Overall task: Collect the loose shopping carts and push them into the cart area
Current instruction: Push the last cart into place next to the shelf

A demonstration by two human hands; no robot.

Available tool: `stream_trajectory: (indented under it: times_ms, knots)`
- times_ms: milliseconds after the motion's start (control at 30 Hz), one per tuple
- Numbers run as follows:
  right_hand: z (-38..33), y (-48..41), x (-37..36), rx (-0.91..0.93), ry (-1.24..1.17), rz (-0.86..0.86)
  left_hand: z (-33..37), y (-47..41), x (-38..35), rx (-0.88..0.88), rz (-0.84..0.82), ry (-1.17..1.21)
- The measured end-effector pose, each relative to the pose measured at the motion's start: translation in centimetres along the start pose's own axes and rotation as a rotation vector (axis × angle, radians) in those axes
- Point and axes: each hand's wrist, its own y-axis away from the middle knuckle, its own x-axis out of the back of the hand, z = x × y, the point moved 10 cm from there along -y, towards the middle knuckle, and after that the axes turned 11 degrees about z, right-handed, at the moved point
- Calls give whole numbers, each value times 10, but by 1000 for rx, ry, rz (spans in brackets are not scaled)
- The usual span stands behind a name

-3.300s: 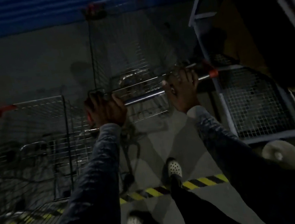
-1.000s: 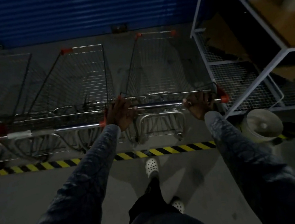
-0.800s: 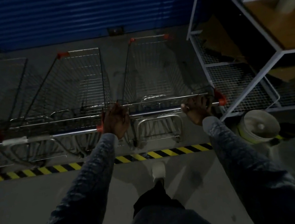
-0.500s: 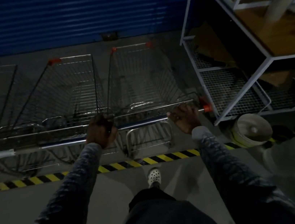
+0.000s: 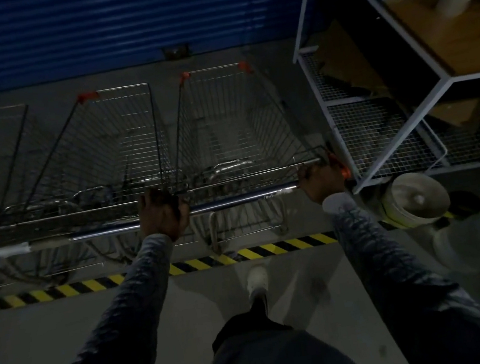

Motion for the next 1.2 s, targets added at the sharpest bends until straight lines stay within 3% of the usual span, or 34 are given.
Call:
stream_trajectory:
  times_ms: [200,267,400,600,767,1200]
  knots:
    - [9,28,37,-136,38,341,2,-3,-5,-6,-6,47]
    - [11,31,33,-180,23,247,4,-4,-2,-9,14,56]
    - [25,30,17,-258,-29,273,8,-3,0,-21,34,95]
    - [18,33,41,-226,-27,352,12,-2,0,-42,34,59]
    - [27,24,24,-246,-5,233,10,-3,0,-36,65,59]
    - [18,24,45,-217,-58,383,10,-5,0,-6,71,65]
